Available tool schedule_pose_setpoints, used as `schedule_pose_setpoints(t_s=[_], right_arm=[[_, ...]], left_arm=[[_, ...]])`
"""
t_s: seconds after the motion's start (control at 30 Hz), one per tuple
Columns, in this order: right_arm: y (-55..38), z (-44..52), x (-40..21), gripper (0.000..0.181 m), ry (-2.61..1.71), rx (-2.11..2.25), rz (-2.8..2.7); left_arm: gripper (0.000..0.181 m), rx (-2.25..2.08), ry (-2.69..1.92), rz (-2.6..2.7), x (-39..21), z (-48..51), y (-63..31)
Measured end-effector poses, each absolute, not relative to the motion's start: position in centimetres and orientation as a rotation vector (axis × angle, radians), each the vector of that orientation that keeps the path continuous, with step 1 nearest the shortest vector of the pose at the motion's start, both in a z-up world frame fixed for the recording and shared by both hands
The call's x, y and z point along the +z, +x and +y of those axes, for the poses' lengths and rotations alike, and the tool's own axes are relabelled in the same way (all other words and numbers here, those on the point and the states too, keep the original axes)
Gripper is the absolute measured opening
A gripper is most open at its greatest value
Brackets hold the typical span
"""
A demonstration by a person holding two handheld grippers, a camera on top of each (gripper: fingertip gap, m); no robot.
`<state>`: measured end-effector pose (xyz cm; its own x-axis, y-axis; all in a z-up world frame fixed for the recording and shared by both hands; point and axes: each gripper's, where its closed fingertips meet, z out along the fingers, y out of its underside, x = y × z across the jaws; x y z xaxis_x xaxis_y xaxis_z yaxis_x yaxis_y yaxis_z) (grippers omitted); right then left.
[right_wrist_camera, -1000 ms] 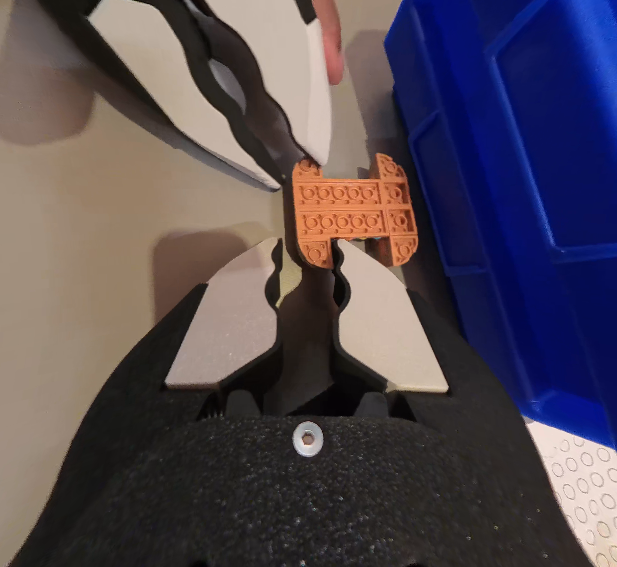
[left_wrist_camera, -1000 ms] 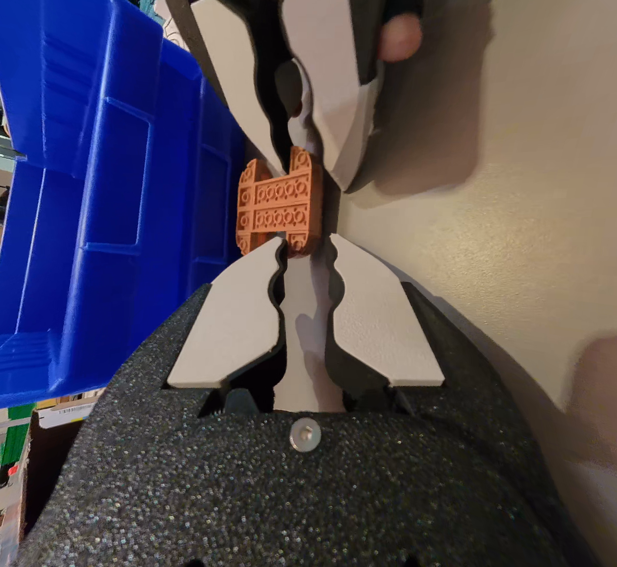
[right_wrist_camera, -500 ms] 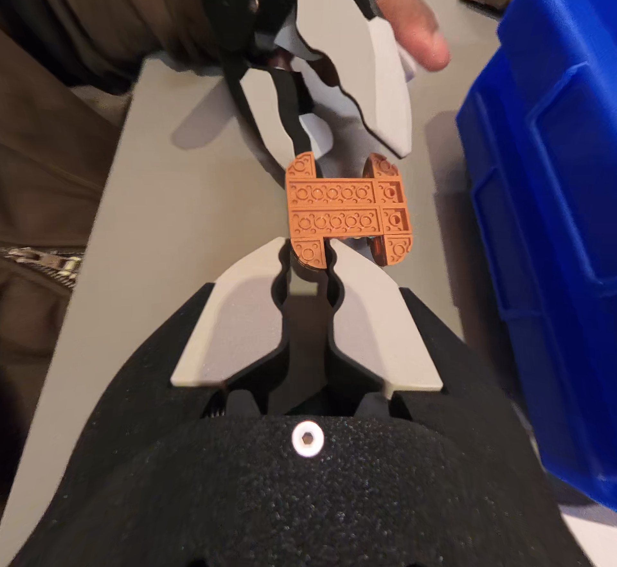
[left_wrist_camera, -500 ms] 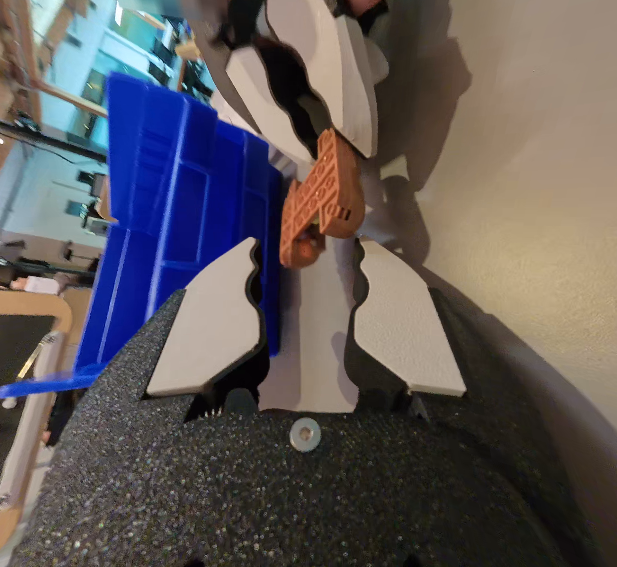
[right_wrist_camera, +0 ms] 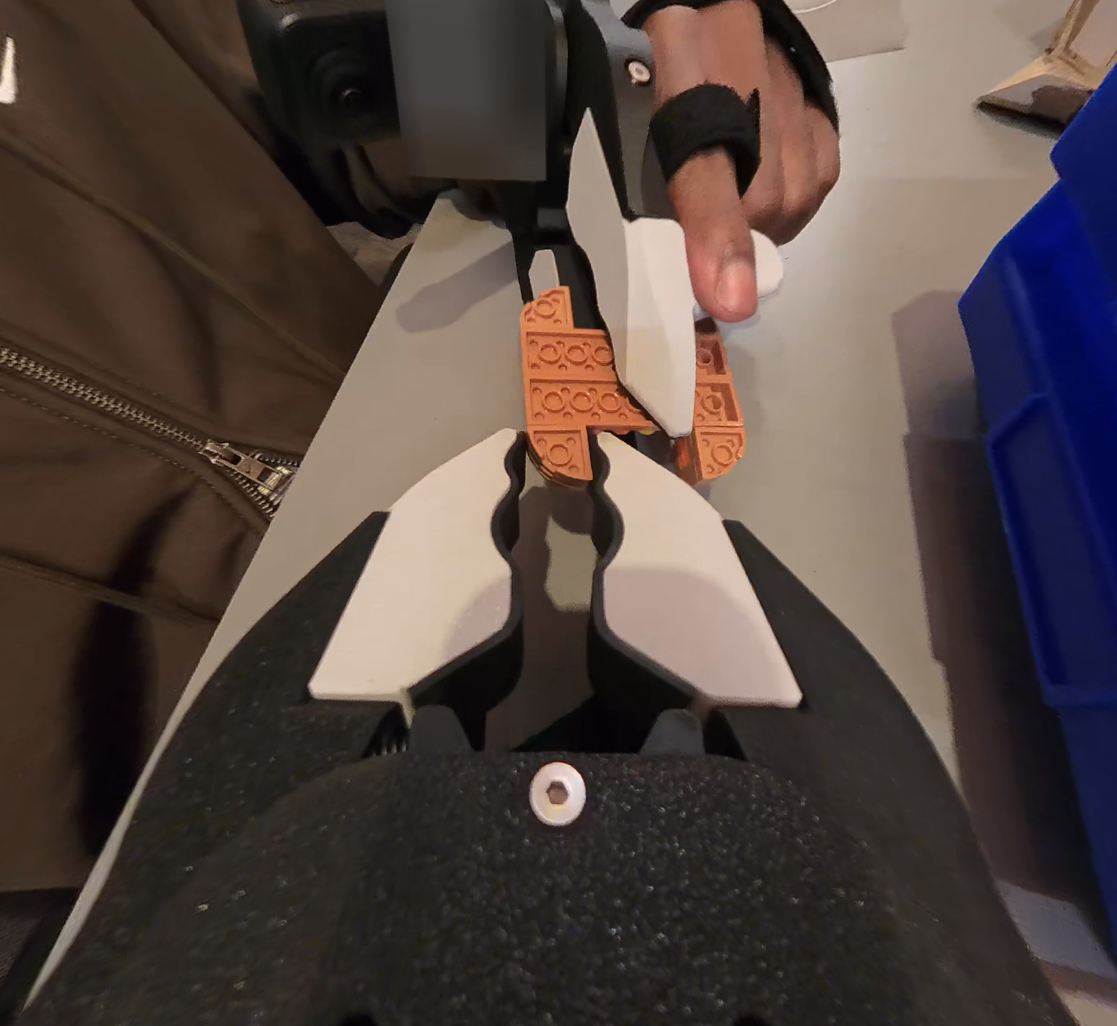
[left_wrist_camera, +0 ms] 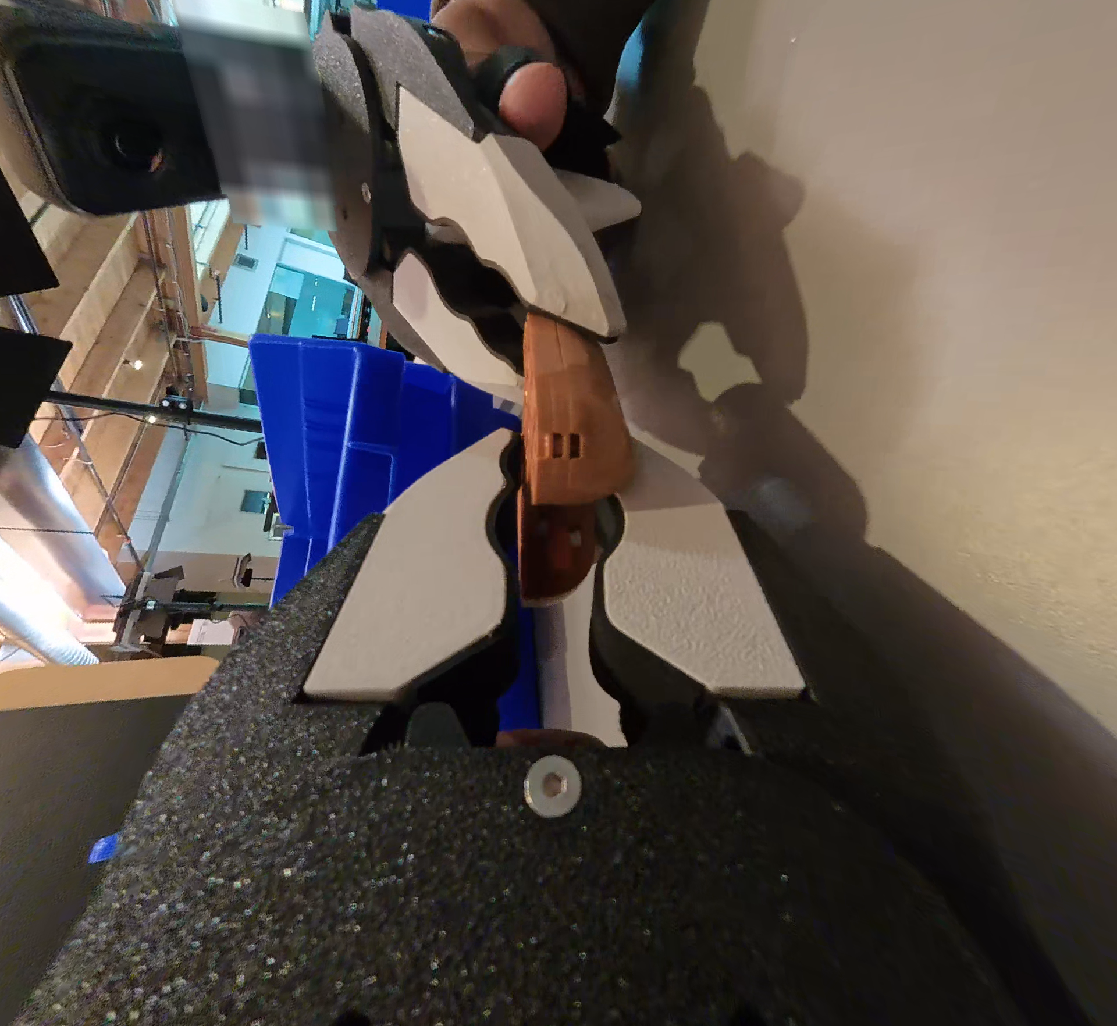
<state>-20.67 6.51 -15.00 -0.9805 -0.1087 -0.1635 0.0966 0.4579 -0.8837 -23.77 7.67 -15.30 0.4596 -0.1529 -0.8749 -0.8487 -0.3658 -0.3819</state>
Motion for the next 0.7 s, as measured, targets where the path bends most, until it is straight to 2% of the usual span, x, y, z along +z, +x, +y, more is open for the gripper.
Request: schedule_pose_setpoints(t_s=[0.4,0.7], right_arm=[[-24.4,6.9,-13.8,0.031,-0.204,-1.768,3.015],[-25.4,6.3,-15.0,0.033,-0.356,-1.652,3.34]], left_arm=[[0.02,0.789,-2.005,0.536,-16.1,6.9,-25.9],[0.02,0.605,-2.044,0.379,-16.0,7.0,-25.9]])
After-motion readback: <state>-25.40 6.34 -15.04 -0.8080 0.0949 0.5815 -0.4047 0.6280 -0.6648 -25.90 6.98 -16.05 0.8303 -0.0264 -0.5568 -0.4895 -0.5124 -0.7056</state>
